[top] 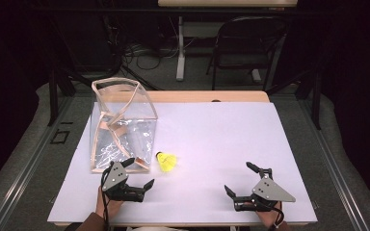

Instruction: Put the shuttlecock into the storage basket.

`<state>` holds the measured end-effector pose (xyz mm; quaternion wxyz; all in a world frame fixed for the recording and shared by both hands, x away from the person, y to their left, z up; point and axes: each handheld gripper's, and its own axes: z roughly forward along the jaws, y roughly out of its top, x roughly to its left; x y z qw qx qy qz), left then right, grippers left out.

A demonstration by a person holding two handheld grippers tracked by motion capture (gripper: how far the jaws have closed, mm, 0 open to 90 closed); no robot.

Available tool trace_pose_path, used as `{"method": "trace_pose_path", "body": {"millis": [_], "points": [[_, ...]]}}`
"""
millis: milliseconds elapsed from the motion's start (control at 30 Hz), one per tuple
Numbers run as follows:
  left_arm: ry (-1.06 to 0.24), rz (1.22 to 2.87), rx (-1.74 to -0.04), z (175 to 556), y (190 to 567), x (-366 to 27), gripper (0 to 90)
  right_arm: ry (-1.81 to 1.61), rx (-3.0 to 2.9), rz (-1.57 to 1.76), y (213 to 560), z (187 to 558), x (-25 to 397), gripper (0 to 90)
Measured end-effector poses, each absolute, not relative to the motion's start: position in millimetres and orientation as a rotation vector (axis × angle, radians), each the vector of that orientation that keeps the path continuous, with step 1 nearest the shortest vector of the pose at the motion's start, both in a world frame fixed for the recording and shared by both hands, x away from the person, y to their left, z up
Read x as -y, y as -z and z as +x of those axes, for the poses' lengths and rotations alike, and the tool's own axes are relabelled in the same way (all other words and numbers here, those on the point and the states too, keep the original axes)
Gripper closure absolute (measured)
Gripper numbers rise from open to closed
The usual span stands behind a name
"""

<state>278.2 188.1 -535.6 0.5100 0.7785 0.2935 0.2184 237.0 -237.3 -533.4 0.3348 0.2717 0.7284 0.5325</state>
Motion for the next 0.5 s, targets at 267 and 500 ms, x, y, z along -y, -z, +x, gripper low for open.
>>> {"method": "trace_pose_path", "body": {"millis": [267, 500], "points": [[-0.514, 1.906, -0.711, 287, 534, -177, 0.0, -1.386, -1.908, 0.710, 534, 238, 237, 0.1], [-0.513, 1.934, -0.711, 294, 532, -169, 0.0, -1.389, -1.903, 0.712, 534, 238, 238, 0.2]]}}
